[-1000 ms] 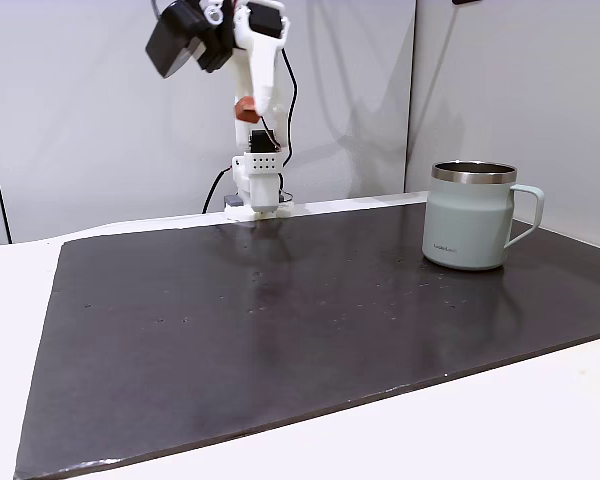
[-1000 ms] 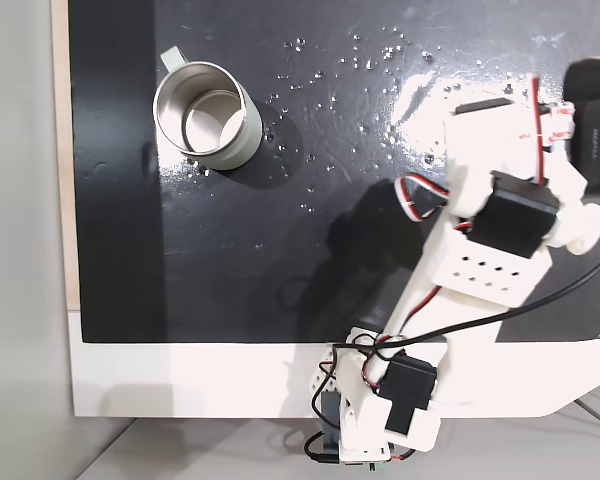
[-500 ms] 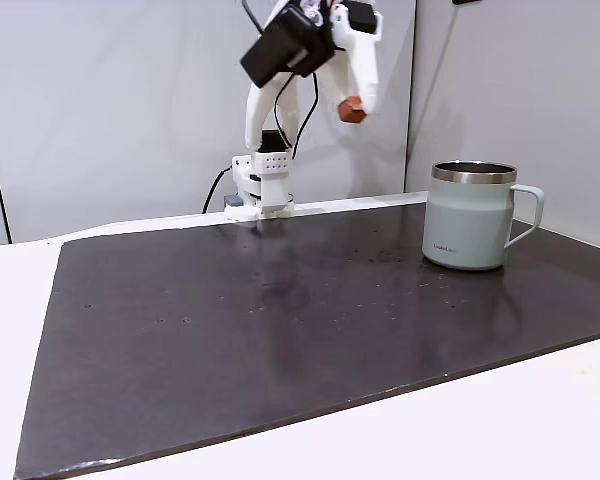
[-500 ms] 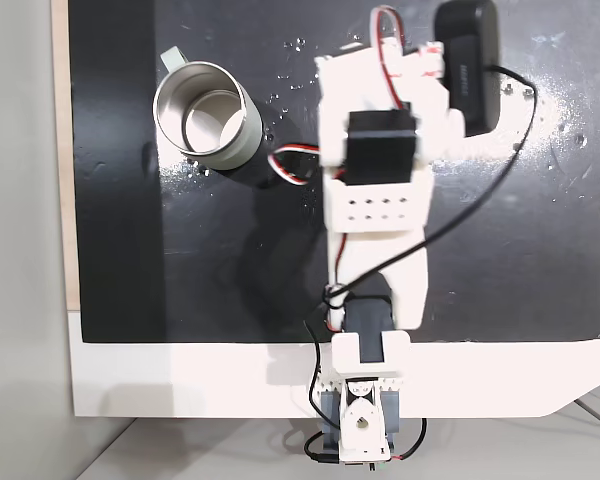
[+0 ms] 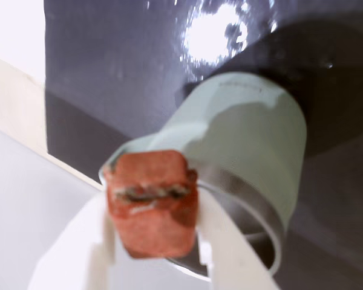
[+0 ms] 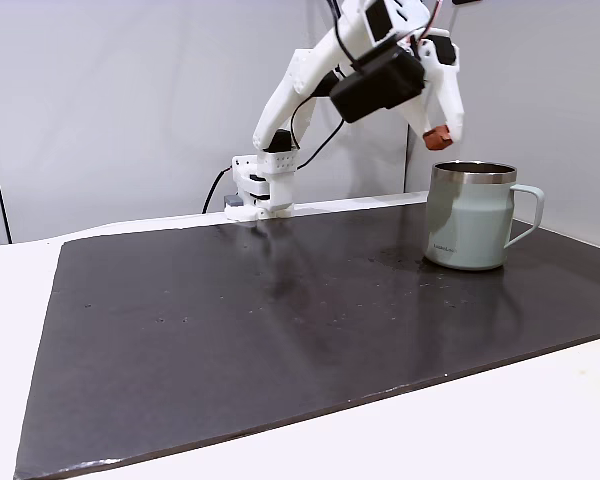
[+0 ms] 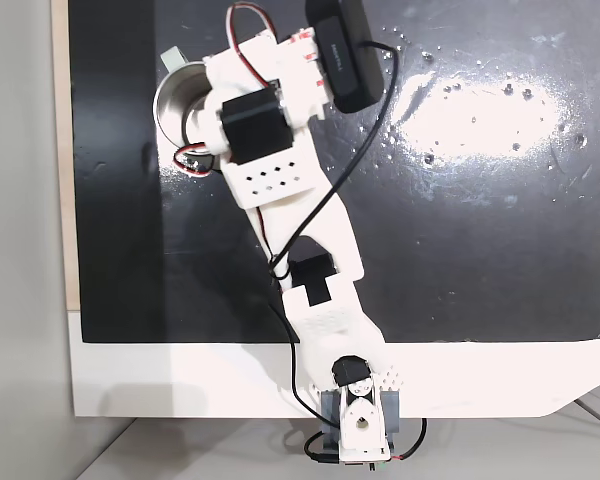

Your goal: Grasp a cube and put it in the cup.

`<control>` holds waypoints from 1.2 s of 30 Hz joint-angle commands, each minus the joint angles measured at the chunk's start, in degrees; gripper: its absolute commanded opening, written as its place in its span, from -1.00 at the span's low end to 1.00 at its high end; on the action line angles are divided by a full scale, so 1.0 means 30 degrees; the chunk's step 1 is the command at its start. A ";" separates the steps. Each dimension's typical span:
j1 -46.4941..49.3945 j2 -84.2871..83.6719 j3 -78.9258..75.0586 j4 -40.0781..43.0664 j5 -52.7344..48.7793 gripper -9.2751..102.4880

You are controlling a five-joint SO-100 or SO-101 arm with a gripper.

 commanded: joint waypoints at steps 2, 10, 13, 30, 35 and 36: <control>-0.1230 -0.0059 -0.1406 -0.0498 0.0146 -0.83; -0.2871 -0.0703 -0.1436 -0.0674 0.0234 -0.83; -0.3252 -0.0762 -0.1436 -0.0586 0.0234 -0.83; -0.3252 -0.0117 -0.1113 0.0234 0.0322 -0.51; -0.3398 0.0117 -0.0762 0.0264 0.0322 -0.53; -0.3457 0.0176 -0.0732 0.0264 0.0352 -0.53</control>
